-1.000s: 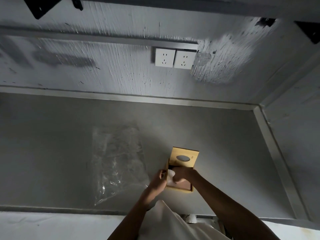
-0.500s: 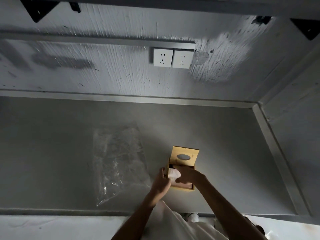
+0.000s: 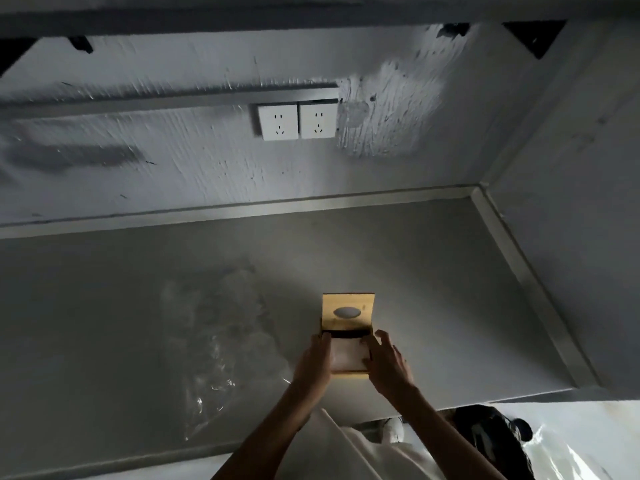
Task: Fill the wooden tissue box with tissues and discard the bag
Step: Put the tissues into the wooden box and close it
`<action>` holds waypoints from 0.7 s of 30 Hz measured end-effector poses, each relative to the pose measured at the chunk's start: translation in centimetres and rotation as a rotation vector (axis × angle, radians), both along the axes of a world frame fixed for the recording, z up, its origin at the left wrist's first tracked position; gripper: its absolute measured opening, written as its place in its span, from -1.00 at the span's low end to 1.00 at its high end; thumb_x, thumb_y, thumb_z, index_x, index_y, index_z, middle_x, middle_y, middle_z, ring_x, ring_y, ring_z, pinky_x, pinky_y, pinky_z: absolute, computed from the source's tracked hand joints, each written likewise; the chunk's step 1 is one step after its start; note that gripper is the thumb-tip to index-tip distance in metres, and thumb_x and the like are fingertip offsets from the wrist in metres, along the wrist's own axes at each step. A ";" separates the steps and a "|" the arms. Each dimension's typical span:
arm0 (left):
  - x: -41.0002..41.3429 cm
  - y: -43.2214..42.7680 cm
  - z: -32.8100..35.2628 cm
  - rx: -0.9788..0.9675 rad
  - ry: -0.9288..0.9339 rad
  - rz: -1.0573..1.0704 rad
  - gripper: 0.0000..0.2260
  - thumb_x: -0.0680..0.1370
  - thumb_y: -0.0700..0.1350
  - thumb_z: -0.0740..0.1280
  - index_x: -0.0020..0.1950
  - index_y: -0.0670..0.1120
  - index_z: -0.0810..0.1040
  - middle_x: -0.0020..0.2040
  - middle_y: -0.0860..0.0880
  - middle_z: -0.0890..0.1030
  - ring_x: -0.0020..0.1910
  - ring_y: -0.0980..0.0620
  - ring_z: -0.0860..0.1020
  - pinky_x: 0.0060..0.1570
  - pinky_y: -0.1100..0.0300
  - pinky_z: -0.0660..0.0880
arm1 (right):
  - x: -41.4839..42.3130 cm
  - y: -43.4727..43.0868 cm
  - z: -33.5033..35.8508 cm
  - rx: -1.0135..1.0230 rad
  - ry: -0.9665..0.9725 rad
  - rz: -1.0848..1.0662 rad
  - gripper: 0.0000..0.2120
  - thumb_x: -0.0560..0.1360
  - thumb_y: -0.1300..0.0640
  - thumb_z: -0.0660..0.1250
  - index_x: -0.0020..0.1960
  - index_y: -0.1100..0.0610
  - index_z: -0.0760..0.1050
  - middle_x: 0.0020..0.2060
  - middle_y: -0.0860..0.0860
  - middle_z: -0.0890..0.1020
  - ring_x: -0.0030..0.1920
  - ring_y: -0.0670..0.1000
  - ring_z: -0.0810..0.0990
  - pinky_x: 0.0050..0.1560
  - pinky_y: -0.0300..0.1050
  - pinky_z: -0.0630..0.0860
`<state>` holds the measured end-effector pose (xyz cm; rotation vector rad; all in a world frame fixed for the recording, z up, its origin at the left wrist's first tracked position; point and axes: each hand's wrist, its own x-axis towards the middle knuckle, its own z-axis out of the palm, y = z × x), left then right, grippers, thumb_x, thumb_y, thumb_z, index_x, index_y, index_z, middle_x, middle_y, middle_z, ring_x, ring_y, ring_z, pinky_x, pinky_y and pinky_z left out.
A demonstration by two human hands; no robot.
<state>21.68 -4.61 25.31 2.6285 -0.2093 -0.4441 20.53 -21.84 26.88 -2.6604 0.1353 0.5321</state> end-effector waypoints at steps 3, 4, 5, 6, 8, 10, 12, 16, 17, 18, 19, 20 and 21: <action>0.2 0.2 -0.3 0.066 0.019 0.006 -0.63 0.64 -0.10 0.16 0.45 -0.12 0.29 0.32 -0.14 0.47 0.24 -0.06 0.52 0.18 0.12 0.50 | 0.2 0.4 -0.1 0.064 0.008 -0.054 -0.64 0.57 0.15 0.15 0.36 -0.01 0.33 0.28 0.06 0.46 0.10 0.11 0.57 0.01 -0.06 0.53; 0.1 0.2 -0.5 0.086 0.024 -0.007 -0.62 0.65 -0.10 0.15 0.46 -0.12 0.27 0.35 -0.15 0.46 0.25 -0.05 0.52 0.20 0.12 0.49 | 0.2 0.5 -0.2 0.065 0.003 -0.064 -0.65 0.57 0.15 0.13 0.35 -0.02 0.35 0.25 0.06 0.49 0.09 0.12 0.58 0.01 -0.06 0.52; 0.0 0.1 -0.7 0.106 0.020 -0.029 -0.60 0.65 -0.11 0.15 0.49 -0.14 0.25 0.37 -0.17 0.45 0.27 -0.06 0.50 0.22 0.11 0.48 | 0.2 0.6 -0.3 0.067 -0.008 -0.075 -0.65 0.57 0.15 0.12 0.33 -0.01 0.36 0.23 0.06 0.51 0.09 0.12 0.58 0.01 -0.06 0.51; -0.1 0.0 -0.7 0.128 0.019 -0.053 -0.57 0.65 -0.13 0.16 0.50 -0.16 0.22 0.38 -0.18 0.43 0.29 -0.07 0.49 0.24 0.11 0.47 | 0.1 0.7 -0.4 0.073 -0.021 -0.089 -0.66 0.57 0.16 0.11 0.32 0.00 0.38 0.22 0.07 0.52 0.09 0.12 0.58 0.00 -0.08 0.51; -0.3 -0.3 -0.7 0.145 0.031 -0.059 -0.59 0.64 -0.16 0.16 0.49 -0.17 0.23 0.37 -0.19 0.43 0.28 -0.08 0.49 0.24 0.10 0.47 | 0.2 1.0 -0.5 0.095 -0.035 -0.116 -0.68 0.57 0.18 0.10 0.28 0.02 0.42 0.19 0.07 0.54 0.07 0.10 0.58 -0.06 -0.14 0.50; 0.0 -0.5 -0.6 0.174 0.052 -0.046 -0.67 0.64 -0.18 0.14 0.41 -0.18 0.32 0.31 -0.19 0.48 0.22 -0.09 0.52 0.19 0.09 0.50 | 0.5 1.1 -0.5 0.099 -0.032 -0.119 -0.69 0.56 0.22 0.11 0.22 0.02 0.47 0.15 0.07 0.57 0.02 0.09 0.60 -0.15 -0.19 0.48; 0.4 -0.6 -0.3 0.207 0.067 -0.048 -0.71 0.63 -0.21 0.14 0.35 -0.20 0.36 0.25 -0.20 0.52 0.17 -0.12 0.53 0.14 0.06 0.49 | 0.8 0.9 -0.5 0.110 -0.024 -0.133 -0.71 0.52 0.24 0.12 0.15 0.03 0.51 0.09 0.07 0.61 -0.04 0.09 0.62 -0.22 -0.16 0.49; 0.5 -0.7 -0.1 0.251 0.074 -0.053 -0.67 0.62 -0.23 0.14 0.40 -0.21 0.31 0.27 -0.21 0.50 0.20 -0.15 0.52 0.16 0.05 0.47 | 0.6 0.4 -1.3 0.149 -0.021 -0.116 -0.68 0.51 0.26 0.12 0.17 0.04 0.51 0.08 0.09 0.63 -0.04 0.09 0.62 -0.14 -0.11 0.54; 0.4 -0.7 -0.1 0.249 0.078 -0.051 -0.65 0.62 -0.22 0.14 0.42 -0.22 0.29 0.28 -0.21 0.50 0.21 -0.15 0.52 0.17 0.04 0.47 | 0.5 0.3 -1.5 0.166 -0.017 -0.108 -0.65 0.51 0.28 0.12 0.20 0.05 0.50 0.10 0.10 0.62 -0.02 0.09 0.61 -0.12 -0.12 0.52; 0.3 -0.6 -0.3 0.241 0.089 -0.043 -0.63 0.63 -0.21 0.15 0.44 -0.22 0.27 0.29 -0.20 0.50 0.22 -0.14 0.52 0.19 0.05 0.48 | 0.5 0.2 -1.6 0.189 -0.012 -0.105 -0.62 0.49 0.29 0.13 0.23 0.05 0.49 0.11 0.10 0.61 0.01 0.10 0.60 -0.10 -0.12 0.51; 0.3 -0.6 -0.4 0.230 0.098 -0.033 -0.60 0.63 -0.20 0.16 0.46 -0.22 0.25 0.29 -0.20 0.51 0.23 -0.13 0.52 0.20 0.05 0.48 | 0.5 0.1 -1.7 0.207 -0.003 -0.108 -0.59 0.48 0.31 0.14 0.26 0.05 0.48 0.12 0.10 0.60 0.02 0.12 0.59 -0.08 -0.10 0.50; 0.4 -0.6 -0.3 0.226 0.098 -0.026 -0.58 0.63 -0.19 0.17 0.48 -0.23 0.22 0.30 -0.21 0.50 0.24 -0.14 0.51 0.20 0.04 0.48 | 0.5 0.1 -1.6 0.220 0.003 -0.112 -0.57 0.46 0.31 0.15 0.27 0.04 0.47 0.12 0.11 0.60 0.03 0.13 0.59 -0.08 -0.08 0.50; 0.4 -0.7 -0.2 0.227 0.099 -0.020 -0.56 0.63 -0.20 0.17 0.49 -0.23 0.19 0.31 -0.22 0.49 0.25 -0.15 0.50 0.21 0.04 0.47 | 0.5 0.0 -1.7 0.230 0.008 -0.115 -0.56 0.45 0.32 0.15 0.27 0.03 0.47 0.12 0.11 0.60 0.02 0.13 0.59 -0.08 -0.07 0.50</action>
